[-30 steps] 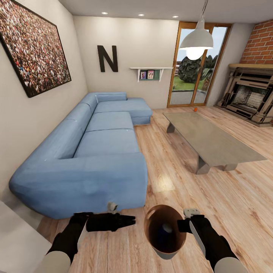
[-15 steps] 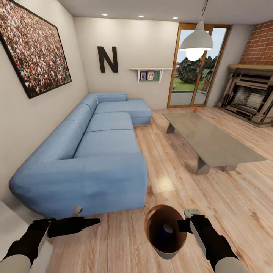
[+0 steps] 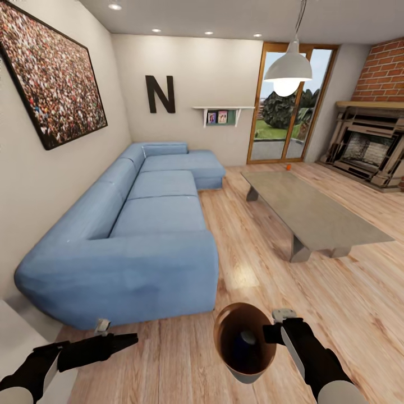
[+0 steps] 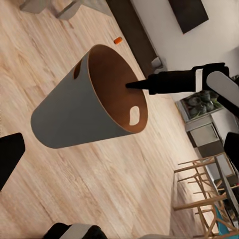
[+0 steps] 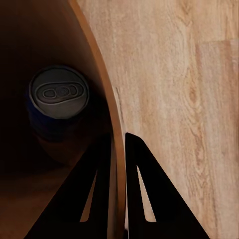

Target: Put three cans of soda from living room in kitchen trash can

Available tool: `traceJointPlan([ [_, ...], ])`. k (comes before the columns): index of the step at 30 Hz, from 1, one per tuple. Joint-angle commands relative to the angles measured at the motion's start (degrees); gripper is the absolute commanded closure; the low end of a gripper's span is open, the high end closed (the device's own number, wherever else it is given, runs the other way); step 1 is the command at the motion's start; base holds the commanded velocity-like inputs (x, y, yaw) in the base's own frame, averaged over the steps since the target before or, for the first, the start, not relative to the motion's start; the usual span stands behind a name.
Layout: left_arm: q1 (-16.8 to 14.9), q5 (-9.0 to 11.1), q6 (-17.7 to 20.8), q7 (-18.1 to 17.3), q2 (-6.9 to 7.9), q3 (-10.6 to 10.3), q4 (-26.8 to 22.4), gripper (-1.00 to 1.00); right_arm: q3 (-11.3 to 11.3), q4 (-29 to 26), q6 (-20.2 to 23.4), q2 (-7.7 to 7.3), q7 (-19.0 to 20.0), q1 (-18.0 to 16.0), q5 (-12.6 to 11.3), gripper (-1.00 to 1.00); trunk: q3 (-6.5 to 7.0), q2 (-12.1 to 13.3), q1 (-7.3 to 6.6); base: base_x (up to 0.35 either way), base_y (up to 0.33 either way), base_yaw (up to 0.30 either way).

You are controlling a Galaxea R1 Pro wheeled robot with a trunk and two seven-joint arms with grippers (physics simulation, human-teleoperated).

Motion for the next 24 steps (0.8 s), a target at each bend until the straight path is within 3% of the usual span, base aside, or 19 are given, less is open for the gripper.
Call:
traceJointPlan([
  [1, 0.0, 0.0, -0.2, 0.0, 0.0, 0.0, 0.0, -1.0, 0.0, 0.0, 0.0, 0.01, 0.4, 0.0, -0.7, 1.0, 0.1, 0.0, 0.0, 0.0, 0.0, 0.0],
  [24, 0.0, 0.1, -0.8, 0.0, 0.01, 0.0, 0.2, -1.0, 0.0, -0.1, 0.0, 0.01, 0.4, 0.0, -0.7, 1.0, 2.22, 0.0, 0.0, 0.0, 0.0, 0.0],
])
